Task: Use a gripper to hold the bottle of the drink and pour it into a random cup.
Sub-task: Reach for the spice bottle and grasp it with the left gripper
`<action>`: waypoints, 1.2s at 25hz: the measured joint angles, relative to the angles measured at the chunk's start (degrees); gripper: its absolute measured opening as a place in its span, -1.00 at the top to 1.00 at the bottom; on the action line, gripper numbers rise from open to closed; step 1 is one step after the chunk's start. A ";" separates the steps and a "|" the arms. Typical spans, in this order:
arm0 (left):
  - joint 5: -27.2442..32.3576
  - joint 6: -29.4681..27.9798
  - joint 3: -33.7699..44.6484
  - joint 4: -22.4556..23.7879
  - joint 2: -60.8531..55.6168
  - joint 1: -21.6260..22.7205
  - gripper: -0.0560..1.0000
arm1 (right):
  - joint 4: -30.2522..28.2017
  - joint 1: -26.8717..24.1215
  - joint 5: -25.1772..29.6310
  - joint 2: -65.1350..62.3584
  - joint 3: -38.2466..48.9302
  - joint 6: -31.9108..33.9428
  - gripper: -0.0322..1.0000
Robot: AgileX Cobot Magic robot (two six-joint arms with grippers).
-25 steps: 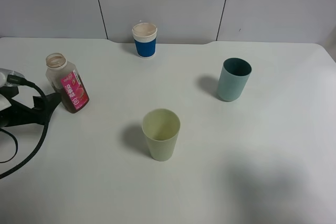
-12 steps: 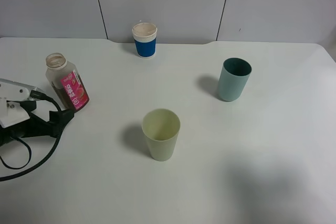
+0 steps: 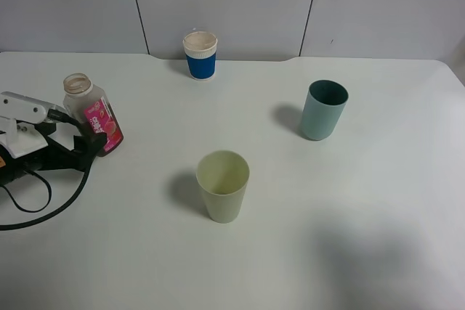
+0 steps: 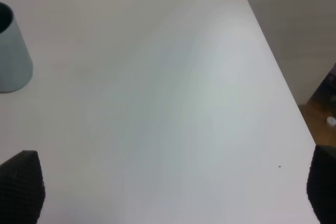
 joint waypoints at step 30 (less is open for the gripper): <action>0.00 -7.33 -11.10 10.54 9.21 -2.10 -0.70 | 0.00 0.00 0.00 0.00 0.00 0.00 -1.00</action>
